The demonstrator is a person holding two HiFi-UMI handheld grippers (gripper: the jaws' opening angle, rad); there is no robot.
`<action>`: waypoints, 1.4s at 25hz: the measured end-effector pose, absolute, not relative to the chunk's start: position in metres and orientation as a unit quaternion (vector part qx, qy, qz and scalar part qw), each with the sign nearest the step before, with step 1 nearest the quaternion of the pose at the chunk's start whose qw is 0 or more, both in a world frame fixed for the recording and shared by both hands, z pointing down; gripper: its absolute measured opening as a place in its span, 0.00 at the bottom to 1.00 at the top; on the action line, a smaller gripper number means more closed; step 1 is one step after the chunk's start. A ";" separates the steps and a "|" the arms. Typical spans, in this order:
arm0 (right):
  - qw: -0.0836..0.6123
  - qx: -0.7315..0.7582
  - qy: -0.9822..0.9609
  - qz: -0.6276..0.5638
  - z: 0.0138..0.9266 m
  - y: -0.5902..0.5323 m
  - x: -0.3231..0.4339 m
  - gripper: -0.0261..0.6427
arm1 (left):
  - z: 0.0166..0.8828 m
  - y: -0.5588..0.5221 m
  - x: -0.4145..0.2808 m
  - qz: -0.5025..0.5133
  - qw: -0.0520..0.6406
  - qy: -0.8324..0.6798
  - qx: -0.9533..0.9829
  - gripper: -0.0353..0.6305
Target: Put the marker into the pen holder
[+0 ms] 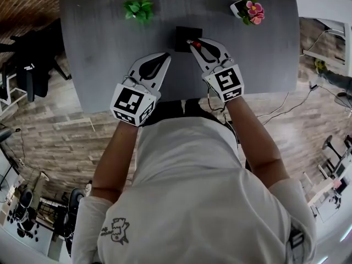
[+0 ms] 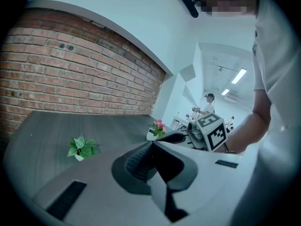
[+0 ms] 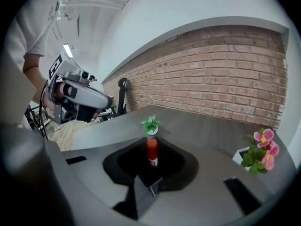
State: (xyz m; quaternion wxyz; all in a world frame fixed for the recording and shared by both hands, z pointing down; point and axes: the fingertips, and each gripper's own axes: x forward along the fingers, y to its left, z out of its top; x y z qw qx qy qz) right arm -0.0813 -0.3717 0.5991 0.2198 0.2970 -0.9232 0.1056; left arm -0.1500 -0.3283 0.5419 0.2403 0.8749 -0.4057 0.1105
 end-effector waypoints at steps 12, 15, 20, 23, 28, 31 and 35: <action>0.254 0.286 -0.917 0.112 0.624 -0.368 -0.087 0.22 | 0.546 -0.327 -0.150 0.114 0.244 -0.410 0.871 0.07; 0.258 0.282 -0.917 0.116 0.626 -0.364 -0.085 0.28 | 0.544 -0.327 -0.147 0.112 0.241 -0.411 0.872 0.07; 0.248 0.282 -0.921 0.105 0.610 -0.357 -0.077 0.31 | 0.534 -0.321 -0.141 0.107 0.234 -0.418 0.871 0.07; 0.242 0.278 -0.925 0.090 0.597 -0.352 -0.074 0.31 | 0.527 -0.314 -0.136 0.105 0.227 -0.422 0.871 0.07; 0.227 0.275 -0.931 0.074 0.573 -0.339 -0.065 0.31 | 0.513 -0.302 -0.128 0.101 0.213 -0.434 0.869 0.07; 0.215 0.273 -0.936 0.066 0.555 -0.329 -0.060 0.31 | 0.500 -0.293 -0.123 0.095 0.201 -0.444 0.868 0.07; 0.194 0.269 -0.942 0.055 0.529 -0.317 -0.050 0.30 | 0.482 -0.283 -0.114 0.087 0.183 -0.457 0.866 0.07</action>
